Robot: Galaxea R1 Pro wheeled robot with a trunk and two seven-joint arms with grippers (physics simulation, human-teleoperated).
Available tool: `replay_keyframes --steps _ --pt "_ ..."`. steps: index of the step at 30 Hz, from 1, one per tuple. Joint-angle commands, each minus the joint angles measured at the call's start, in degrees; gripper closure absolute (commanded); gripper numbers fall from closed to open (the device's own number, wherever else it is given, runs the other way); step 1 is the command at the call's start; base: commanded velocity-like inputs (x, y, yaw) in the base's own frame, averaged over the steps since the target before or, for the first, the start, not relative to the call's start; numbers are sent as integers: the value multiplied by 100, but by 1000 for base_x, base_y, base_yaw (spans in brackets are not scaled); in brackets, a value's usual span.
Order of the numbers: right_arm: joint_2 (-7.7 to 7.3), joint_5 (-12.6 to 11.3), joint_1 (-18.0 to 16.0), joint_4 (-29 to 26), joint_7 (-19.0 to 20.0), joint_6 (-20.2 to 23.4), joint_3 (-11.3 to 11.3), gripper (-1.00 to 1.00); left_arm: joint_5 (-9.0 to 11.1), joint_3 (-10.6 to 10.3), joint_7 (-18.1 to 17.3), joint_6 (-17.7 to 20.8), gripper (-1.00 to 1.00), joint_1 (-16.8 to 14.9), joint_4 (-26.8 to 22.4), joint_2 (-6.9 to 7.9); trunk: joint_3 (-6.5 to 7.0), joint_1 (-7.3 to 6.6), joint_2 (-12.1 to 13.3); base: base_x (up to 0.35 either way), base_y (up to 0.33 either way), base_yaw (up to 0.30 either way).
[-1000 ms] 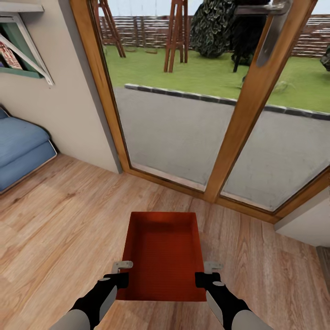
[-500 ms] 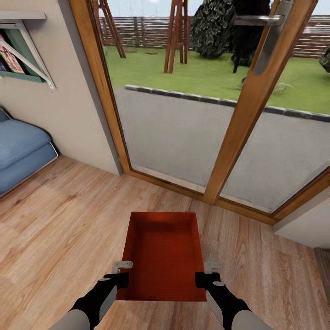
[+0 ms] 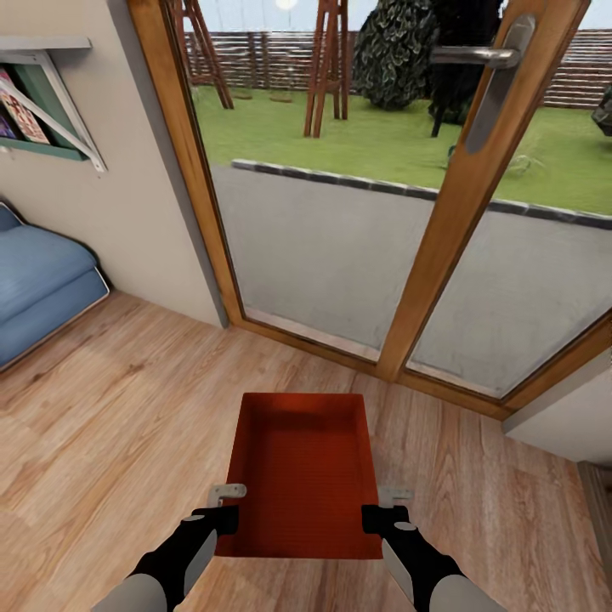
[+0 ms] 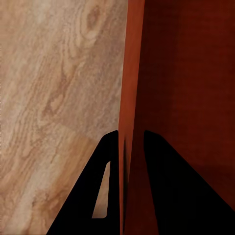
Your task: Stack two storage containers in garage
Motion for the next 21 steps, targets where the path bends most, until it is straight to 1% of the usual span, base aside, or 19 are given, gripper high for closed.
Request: replay_keyframes --steps 1,21 --pt "-98 95 -2 -12 -3 16 -76 100 -68 24 61 42 100 0 -13 9 15 -23 40 0 0 0" --pt "-98 95 -2 -12 -3 16 -76 100 -69 24 60 39 100 0 -15 12 374 -462 842 0 0 0"
